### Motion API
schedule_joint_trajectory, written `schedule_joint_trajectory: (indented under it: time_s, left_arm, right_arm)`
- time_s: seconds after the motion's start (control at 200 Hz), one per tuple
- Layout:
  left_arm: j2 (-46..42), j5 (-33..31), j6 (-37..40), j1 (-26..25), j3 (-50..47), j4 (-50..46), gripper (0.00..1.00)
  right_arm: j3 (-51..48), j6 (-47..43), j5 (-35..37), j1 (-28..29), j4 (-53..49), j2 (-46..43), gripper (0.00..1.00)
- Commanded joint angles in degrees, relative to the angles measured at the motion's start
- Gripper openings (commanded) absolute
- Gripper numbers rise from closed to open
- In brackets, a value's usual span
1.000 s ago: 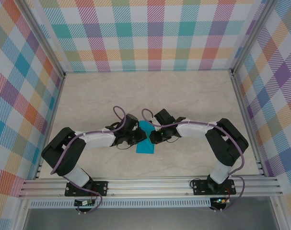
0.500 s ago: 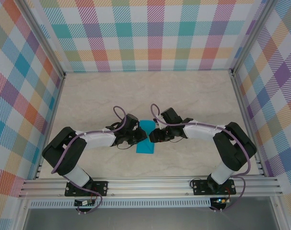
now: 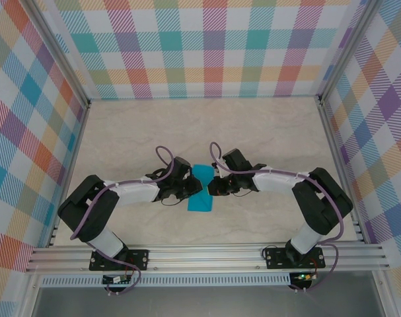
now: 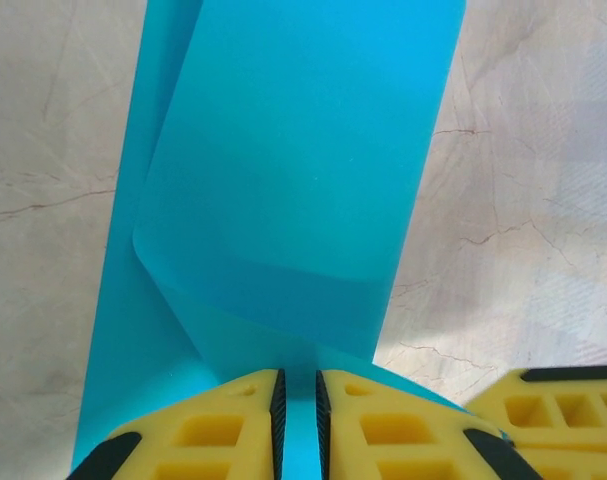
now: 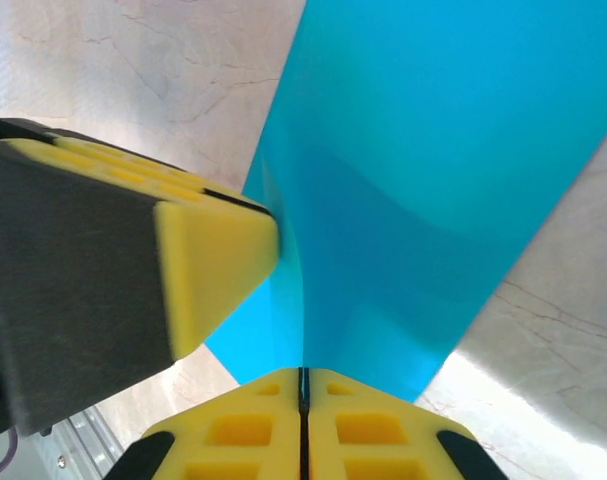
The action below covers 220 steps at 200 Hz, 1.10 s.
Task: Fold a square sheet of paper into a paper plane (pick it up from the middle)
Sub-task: Fold the triangle a second time at the center of the table.
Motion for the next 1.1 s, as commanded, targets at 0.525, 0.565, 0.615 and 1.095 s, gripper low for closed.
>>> schedule_joint_trajectory:
  time_s: [0.525,0.565,0.615,1.095]
  left_arm:
    - [-7.7,-2.1,1.1,-0.3,-1.4,-3.6,0.27]
    - [-7.6,-2.1,1.1,-0.3,-1.5,-3.5,0.27]
    - [-7.5,-1.9,1.2,-0.3,-1.4,-3.4,0.27]
    - [-6.3,-0.2,-0.1,-0.4,-1.6,-1.0,0.08]
  right_arm:
    - [2.4,-3.9,2.0,-0.8,-2.3,4.5,0.06]
    - [2.6,-4.0,2.3,-0.8,-2.5,4.7,0.06]
    - [2.5,-4.0,2.4,-0.8,-2.5,4.8,0.06]
    - [3.0,-4.7,2.3,-0.8,-3.1,5.5,0.07]
